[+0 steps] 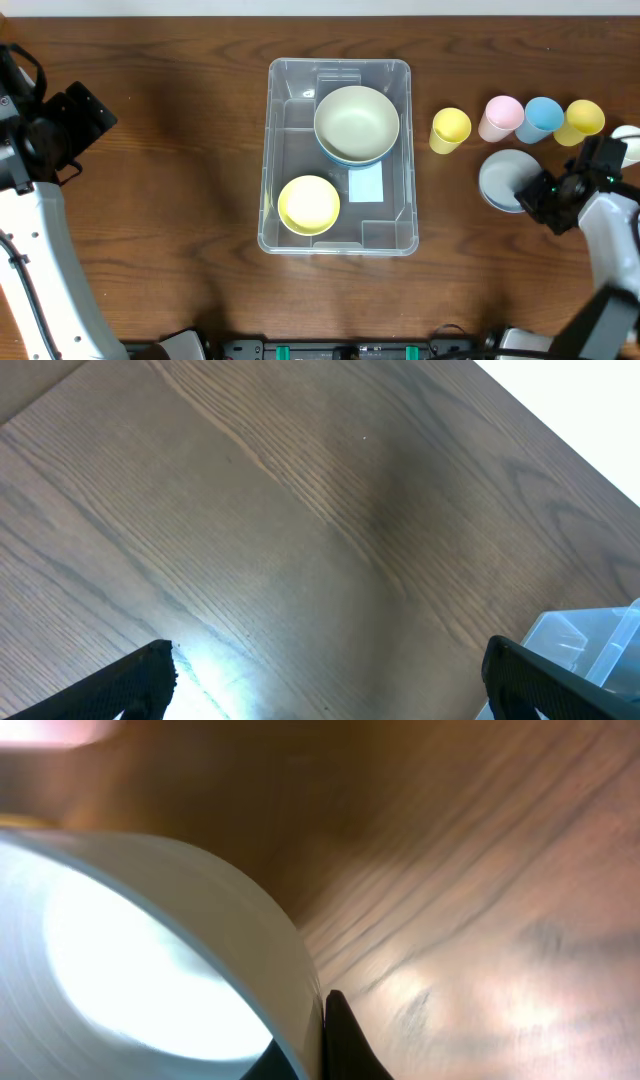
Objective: Pack container
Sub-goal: 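Carry the grey bowl onto the yellow bowl and release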
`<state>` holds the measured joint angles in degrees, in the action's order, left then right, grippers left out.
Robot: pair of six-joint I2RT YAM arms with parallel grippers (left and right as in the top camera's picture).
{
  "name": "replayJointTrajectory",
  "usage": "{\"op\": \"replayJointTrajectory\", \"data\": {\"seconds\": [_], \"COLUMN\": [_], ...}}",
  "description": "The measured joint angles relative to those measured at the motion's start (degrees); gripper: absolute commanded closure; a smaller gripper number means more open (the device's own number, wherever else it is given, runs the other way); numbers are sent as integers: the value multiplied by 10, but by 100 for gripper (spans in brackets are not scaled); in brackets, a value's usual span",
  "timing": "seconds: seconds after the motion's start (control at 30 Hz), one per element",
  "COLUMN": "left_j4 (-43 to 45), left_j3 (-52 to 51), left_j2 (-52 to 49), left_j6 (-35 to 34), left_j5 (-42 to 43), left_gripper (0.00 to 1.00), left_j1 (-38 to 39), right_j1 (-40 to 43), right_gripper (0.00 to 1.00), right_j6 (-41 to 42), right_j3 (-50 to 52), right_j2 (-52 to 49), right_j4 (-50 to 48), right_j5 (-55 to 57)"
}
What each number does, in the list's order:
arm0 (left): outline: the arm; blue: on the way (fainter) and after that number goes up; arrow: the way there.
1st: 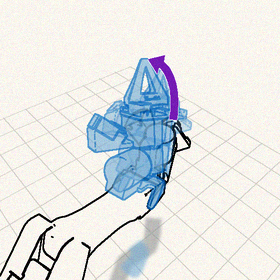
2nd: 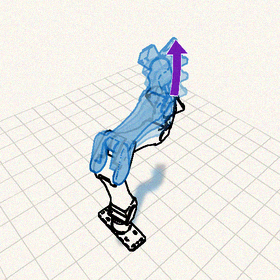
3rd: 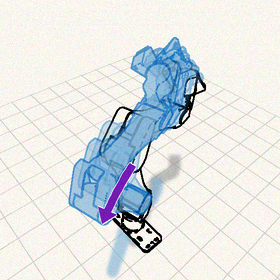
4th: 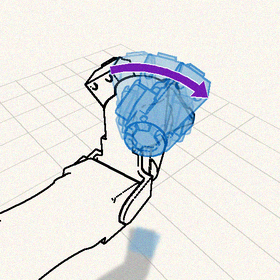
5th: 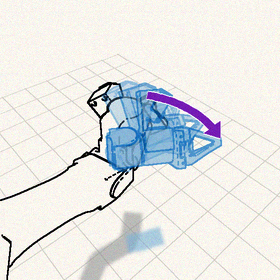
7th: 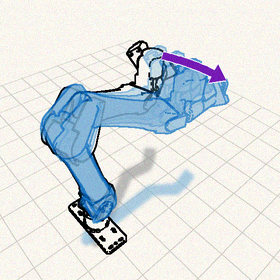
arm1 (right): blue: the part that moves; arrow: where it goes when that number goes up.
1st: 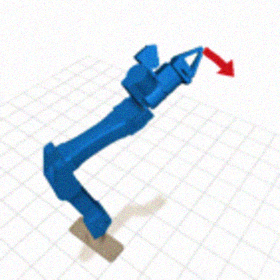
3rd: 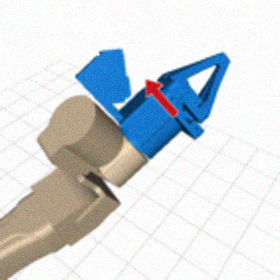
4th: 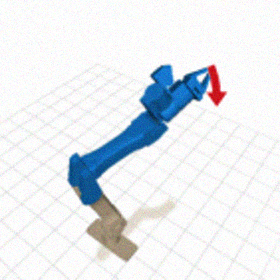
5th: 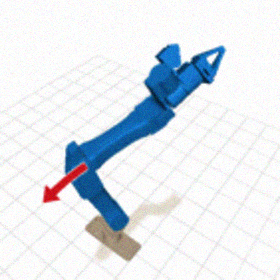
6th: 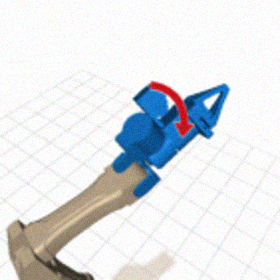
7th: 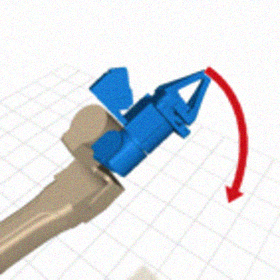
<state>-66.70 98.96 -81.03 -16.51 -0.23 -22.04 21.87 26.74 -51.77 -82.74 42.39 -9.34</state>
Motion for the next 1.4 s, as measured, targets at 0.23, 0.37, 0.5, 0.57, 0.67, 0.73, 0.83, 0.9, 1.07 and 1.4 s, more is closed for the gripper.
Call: {"op": "replayJointTrajectory", "data": {"seconds": [0.23, 0.37, 0.5, 0.57, 0.67, 0.73, 0.83, 0.9, 1.07, 1.4], "left_j4": [0, 0, 0, 0, 0, 0, 0, 0, 0, 0], "left_j3": [0, 0, 0, 0, 0, 0, 0, 0, 0, 0], "left_j2": [0, 0, 0, 0, 0, 0, 0, 0, 0, 0], "left_j6": [0, 0, 0, 0, 0, 0, 0, 0, 0, 0], "left_j5": [0, 0, 0, 0, 0, 0, 0, 0, 0, 0], "left_gripper": [2, 2, 2, 2, 2, 2, 2, 2, 2, 2], "left_j1": [0, 0, 0, 0, 0, 0, 0, 0, 0, 0], "right_j1": [-169, -295, -407, -441, -489, -509, -542, -559, -604, -616], "right_gripper": [99, 99, 99, 99, 99, 99, 99, 99, 99, 49], "right_j6": [-20, -39, -52, -55, -58, -61, -69, -76, -88, -119], "right_j3": [-136, -216, -269, -278, -281, -281, -281, -281, -281, -282], "right_j2": [108, 103, 61, 34, -33, -75, -148, -179, -215, -218], "right_j4": [87, 96, 85, 73, 59, 57, 54, 53, 53, 58], "right_j5": [0, 0, 5, 10, 14, 12, -1, -6, -16, -24]}}
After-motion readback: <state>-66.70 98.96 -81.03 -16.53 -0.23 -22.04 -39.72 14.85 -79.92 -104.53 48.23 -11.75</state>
